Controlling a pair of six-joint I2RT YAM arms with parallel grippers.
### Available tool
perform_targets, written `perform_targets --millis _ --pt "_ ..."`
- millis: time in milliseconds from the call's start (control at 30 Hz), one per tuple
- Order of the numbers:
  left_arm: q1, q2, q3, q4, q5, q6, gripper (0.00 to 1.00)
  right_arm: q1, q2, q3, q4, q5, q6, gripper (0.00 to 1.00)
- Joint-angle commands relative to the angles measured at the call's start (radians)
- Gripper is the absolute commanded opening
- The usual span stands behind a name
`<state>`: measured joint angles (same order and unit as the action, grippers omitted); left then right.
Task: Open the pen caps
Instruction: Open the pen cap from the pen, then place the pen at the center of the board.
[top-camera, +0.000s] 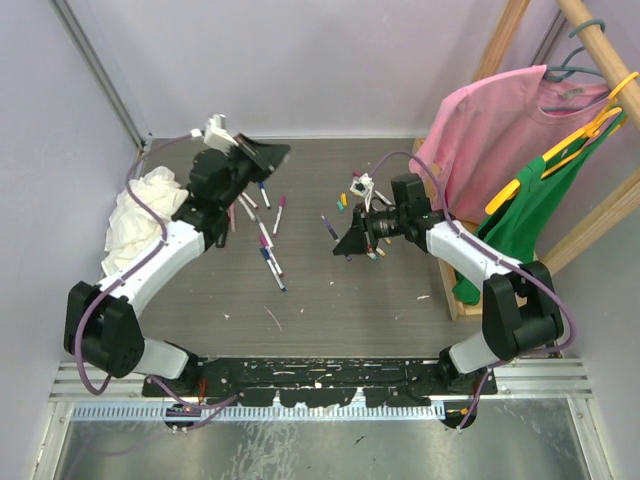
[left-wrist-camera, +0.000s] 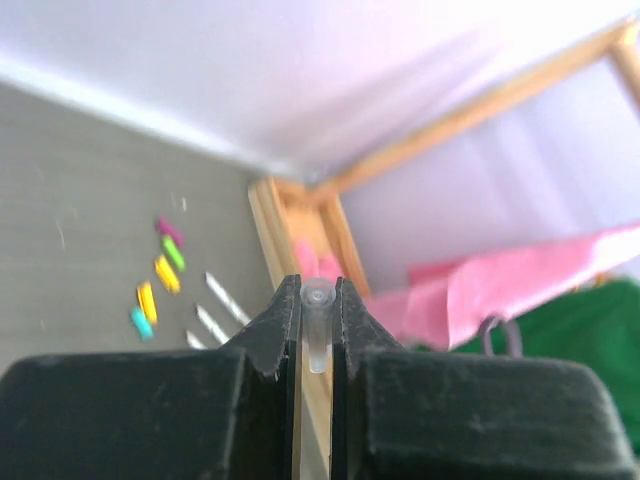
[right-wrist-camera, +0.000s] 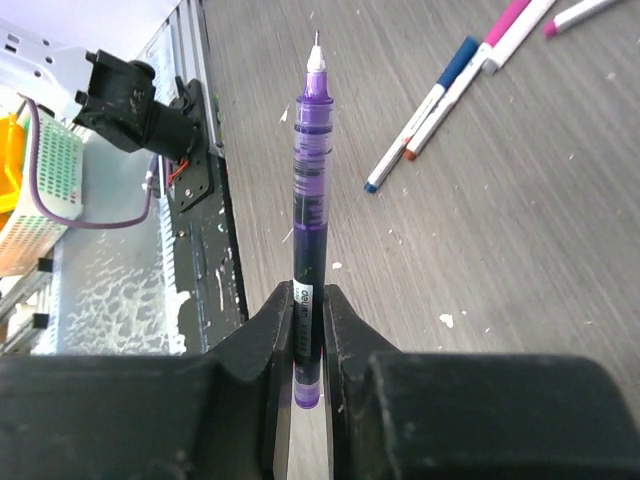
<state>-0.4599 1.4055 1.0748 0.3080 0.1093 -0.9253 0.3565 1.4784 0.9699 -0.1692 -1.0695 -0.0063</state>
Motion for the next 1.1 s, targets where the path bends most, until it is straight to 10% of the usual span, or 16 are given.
perform_targets --millis 0,533,1067 --pt "0.030 -0.028 0.068 0.109 -0.140 0.021 0.00 0.002 0.006 0.007 -0.042 -0.030 -0.024 0.01" --pt "0.046 -0.237 -0.501 0.262 0.007 -0.013 0.00 0.035 0.078 0.147 -0.348 0.536 -0.302 0.02" --pt "0.045 -0.430 -0.737 0.233 0.079 -0.092 0.00 0.124 0.296 0.215 -0.404 0.851 -0.295 0.08"
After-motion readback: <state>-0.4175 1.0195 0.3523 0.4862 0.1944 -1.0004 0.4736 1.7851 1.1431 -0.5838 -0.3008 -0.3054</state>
